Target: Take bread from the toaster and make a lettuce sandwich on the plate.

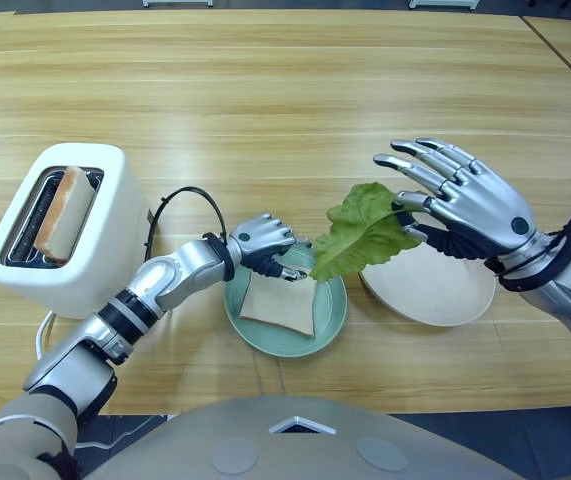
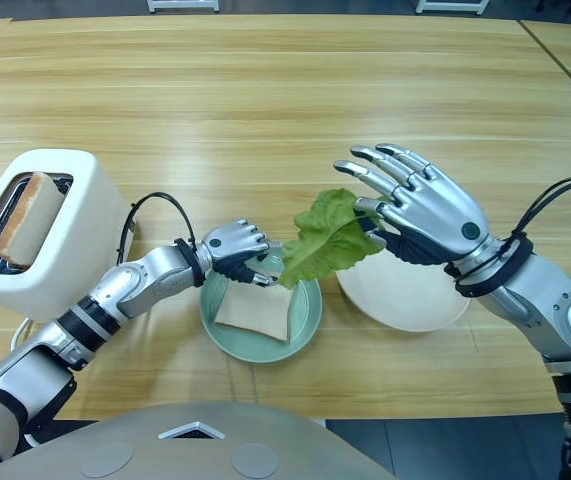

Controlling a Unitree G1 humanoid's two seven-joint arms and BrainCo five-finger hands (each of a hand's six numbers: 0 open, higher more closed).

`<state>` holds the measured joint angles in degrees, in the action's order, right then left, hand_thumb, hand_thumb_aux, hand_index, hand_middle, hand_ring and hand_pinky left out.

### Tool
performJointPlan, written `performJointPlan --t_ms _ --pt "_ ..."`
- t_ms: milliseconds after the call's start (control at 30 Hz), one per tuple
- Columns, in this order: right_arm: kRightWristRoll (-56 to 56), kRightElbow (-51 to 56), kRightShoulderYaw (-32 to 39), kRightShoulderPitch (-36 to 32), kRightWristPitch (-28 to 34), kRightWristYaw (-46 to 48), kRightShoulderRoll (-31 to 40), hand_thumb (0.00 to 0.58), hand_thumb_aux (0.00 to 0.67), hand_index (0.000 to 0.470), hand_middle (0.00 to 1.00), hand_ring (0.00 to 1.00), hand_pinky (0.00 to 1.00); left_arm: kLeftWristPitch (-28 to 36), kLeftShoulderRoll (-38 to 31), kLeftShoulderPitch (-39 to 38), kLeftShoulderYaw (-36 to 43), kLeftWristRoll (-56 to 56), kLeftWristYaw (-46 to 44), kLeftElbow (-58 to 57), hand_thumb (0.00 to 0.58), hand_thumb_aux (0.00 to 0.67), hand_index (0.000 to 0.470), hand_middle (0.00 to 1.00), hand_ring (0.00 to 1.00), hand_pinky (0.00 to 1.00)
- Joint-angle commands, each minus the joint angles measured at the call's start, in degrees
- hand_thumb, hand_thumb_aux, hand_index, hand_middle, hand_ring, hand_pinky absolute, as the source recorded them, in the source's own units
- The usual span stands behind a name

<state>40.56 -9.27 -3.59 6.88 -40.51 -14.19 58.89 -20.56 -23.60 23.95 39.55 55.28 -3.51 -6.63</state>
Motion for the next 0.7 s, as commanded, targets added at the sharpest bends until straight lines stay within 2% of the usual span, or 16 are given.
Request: performJointPlan --t_ms 33,133,233,433,567,700 --pt "-0.13 -0.71 4.52 -0.73 -0.69 4.78 -3.91 0.58 0.67 0.47 0.0 0.0 0.0 4.62 -4.97 -2.04 -5.88 4.64 -2.04 10.21 0.0 0.0 0.0 0.0 0.0 0.0" --pt "0.64 0.37 8.42 -1.96 -1.2 7.4 -7.3 0.58 0.67 0.47 0.0 0.0 0.0 9.7 -10.85 -6.71 -15.59 5.36 -6.8 21.55 0.0 0.0 0.0 0.0 0.0 0.0" --pt "2.23 3.78 12.29 -4.31 -1.72 8.36 -11.15 0.58 0.67 0.47 0.0 0.0 0.0 15.31 -15.73 -13.27 -28.82 4.23 -11.35 32.24 0.0 0.0 0.0 0.0 0.0 0.0" --pt "6.1 12.02 17.76 -8.21 -2.59 7.37 -16.65 0.58 0.67 0.47 0.0 0.0 0.0 20.9 -18.4 -23.0 -46.98 -0.2 -19.32 46.36 0.0 0.0 0.0 0.0 0.0 0.0" --pt "7.97 16.08 19.55 -9.54 -3.08 6.04 -18.07 0.58 0.67 0.47 0.0 0.0 0.0 23.19 -19.45 -24.75 -55.35 -2.58 -23.81 49.66 0.0 0.0 0.0 0.0 0.0 0.0" --pt "9.64 18.35 20.67 -10.38 -3.01 4.7 -18.94 0.58 0.67 0.47 0.0 0.0 0.0 26.33 -19.98 -27.3 -59.96 -1.77 -27.64 46.03 0.0 0.0 0.0 0.0 0.0 0.0"
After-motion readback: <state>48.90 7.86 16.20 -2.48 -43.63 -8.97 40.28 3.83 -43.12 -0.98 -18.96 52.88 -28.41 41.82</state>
